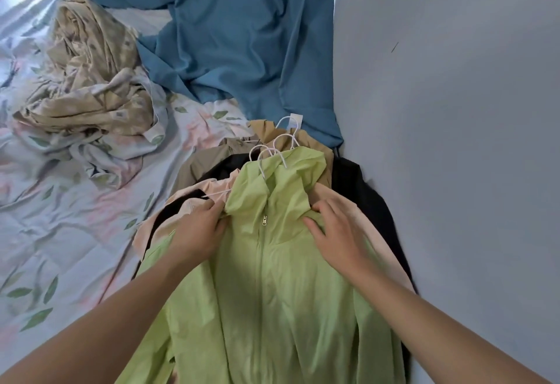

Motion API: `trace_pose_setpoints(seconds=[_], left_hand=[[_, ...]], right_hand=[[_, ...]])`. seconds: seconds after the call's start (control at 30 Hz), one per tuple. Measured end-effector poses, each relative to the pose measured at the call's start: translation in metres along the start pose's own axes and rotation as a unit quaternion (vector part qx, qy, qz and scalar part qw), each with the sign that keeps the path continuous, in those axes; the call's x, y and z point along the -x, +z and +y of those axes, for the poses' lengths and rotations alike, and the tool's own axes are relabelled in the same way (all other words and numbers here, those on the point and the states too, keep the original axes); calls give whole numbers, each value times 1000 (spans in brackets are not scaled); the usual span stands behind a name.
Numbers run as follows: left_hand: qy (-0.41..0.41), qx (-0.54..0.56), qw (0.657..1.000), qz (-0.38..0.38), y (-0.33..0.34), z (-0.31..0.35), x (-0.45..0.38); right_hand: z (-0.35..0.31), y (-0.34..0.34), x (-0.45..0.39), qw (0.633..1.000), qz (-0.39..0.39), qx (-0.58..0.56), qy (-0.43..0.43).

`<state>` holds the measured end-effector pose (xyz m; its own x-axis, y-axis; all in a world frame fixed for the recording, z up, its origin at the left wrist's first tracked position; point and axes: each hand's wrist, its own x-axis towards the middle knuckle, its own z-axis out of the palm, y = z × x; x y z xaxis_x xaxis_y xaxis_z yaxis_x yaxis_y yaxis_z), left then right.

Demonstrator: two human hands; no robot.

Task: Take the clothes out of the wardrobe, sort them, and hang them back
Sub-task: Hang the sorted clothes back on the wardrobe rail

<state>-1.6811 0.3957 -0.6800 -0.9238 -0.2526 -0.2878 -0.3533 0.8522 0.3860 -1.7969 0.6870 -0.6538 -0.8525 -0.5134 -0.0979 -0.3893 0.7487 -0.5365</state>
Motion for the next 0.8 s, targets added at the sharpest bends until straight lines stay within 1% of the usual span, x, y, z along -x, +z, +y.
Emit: trace_pose_setpoints(seconds=[0.1,0.17,0.27,0.33,0.4,0.47,0.53,0.6,0.73,0.8], left_hand=[[2,11,999,50,-15,-1,-1],[15,0,997,73,-23,1,-7],[44,-46,995,82,-22,4,-19],[35,-68,995,63,-16,7,-27],[7,-56,998,33,-9,11,-32],[-3,-36,999,-16,-2,13,-32],[16,-43,998,-51,3,10,-26],[30,-58,997,-52,5,6,-21],[32,-93,995,-28,4,9,-19],[36,-85,995,-34,4,13,-19]], right_hand=[[-1,-10,-16,999,7,-49,-13],[7,-12,-27,998,11,-55,-10],[24,-13,-38,1000,-10,10,23],[32,-14,-39,996,-50,61,38],[38,-11,-38,993,-84,73,35],[44,-5,-35,993,-94,75,4],[47,-1,-33,991,-105,82,-31],[46,0,-31,988,-123,83,-45],[39,-1,-34,987,-147,48,-32],[37,0,-34,988,-152,27,-25]])
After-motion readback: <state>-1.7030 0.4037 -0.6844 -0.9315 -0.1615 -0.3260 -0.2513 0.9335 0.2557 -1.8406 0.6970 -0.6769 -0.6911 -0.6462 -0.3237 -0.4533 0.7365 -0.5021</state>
